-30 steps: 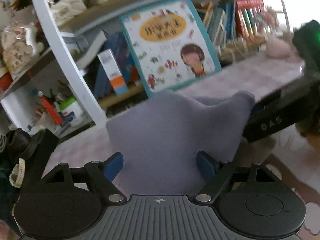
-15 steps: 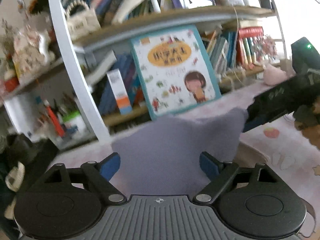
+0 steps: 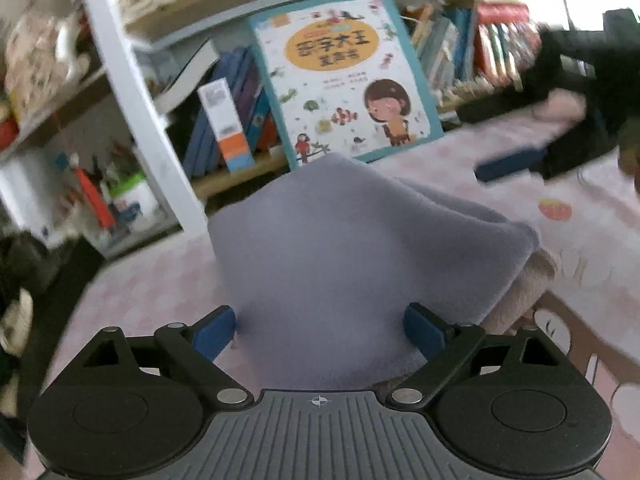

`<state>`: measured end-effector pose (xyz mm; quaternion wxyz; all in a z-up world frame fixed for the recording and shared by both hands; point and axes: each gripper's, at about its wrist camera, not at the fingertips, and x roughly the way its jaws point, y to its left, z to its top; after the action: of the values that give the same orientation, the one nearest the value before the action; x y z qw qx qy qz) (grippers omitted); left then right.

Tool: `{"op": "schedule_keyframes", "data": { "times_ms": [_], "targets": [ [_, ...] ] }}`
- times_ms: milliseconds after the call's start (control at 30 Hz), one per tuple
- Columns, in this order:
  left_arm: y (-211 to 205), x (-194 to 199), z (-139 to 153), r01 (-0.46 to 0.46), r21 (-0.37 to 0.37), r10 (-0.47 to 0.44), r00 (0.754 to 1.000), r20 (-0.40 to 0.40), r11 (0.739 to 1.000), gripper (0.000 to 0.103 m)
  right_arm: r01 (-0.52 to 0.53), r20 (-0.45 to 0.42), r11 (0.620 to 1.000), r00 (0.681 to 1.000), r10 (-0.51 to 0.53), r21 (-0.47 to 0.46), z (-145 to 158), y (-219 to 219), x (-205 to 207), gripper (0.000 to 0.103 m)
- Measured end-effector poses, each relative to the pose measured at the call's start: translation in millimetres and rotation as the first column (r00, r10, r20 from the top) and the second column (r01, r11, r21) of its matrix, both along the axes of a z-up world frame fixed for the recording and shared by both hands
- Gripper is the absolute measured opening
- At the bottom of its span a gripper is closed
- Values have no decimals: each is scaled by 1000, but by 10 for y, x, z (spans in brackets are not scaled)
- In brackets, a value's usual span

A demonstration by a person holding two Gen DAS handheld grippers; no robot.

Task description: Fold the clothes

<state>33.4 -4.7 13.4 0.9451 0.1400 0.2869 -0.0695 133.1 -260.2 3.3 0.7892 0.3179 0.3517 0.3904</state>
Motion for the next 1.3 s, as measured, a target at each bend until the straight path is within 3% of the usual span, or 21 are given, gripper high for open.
{"op": "schedule_keyframes", "data": {
  "times_ms": [67, 200, 300, 433, 600, 667, 700, 767, 833, 900, 1000, 1033, 1067, 1133, 1200, 1300],
  "targets": [
    [71, 24, 9, -13, -54, 12, 1000, -21, 998, 95, -13, -11, 999, 1000, 13, -30, -18, 86, 32, 63],
    [98, 16, -12, -15, -66, 13, 1000, -28, 998, 95, -54, -29, 995, 998, 52, -79, -29, 286, 147, 62],
    [81, 1, -31, -24, -66, 23, 999, -23, 998, 95, -77, -80, 997, 994, 74, -26, -56, 380, 365, 62],
    [102, 13, -44, -33, -80, 31, 999, -26, 996, 95, -59, -220, 995, 973, 76, 85, -282, 432, 703, 61],
    [121, 30, -46, -44, -97, 41, 999, -30, 994, 96, -17, -224, 996, 974, 36, 86, -344, 522, 859, 52],
    [112, 30, -47, -45, -92, 43, 999, -26, 995, 96, -12, -168, 1000, 986, 15, 17, -292, 581, 823, 37],
    [108, 29, -46, -41, -86, 39, 999, -24, 995, 96, -10, -118, 999, 993, 7, -31, -250, 619, 776, 24],
    [98, 25, -43, -31, -70, 30, 999, -20, 997, 96, 0, 28, 990, 1000, 4, -143, -150, 713, 616, 20],
    [84, 6, -44, -21, -46, 20, 1000, -11, 999, 96, 29, 162, 957, 987, 19, -289, -109, 850, 428, 18],
    [80, 0, -43, -18, -34, 18, 1000, -6, 999, 97, 77, 290, 903, 956, 54, -423, -68, 986, 241, 18],
    [84, 1, -39, -18, -32, 18, 1000, -4, 999, 97, 181, 457, 787, 878, 140, -590, -7, 1190, -40, 18],
    [86, 3, -37, -18, -34, 18, 1000, -5, 999, 97, 223, 504, 741, 845, 177, -634, 14, 1258, -133, 19],
    [89, 6, -35, -19, -36, 19, 1000, -6, 999, 97, 238, 513, 723, 838, 185, -649, 22, 1272, -154, 20],
    [95, 10, -31, -19, -40, 19, 1000, -7, 999, 97, 169, 396, 796, 913, 96, -582, -3, 1101, 67, 25],
    [85, -22, -4, -17, -28, 17, 1000, 9, 999, 97, 105, 249, 880, 968, 16, -464, -25, 869, 282, 28],
    [72, -103, 51, -8, 6, 8, 998, 54, 1000, 97, 77, 101, 951, 994, -48, -301, -82, 593, 430, 29]
  ]
}}
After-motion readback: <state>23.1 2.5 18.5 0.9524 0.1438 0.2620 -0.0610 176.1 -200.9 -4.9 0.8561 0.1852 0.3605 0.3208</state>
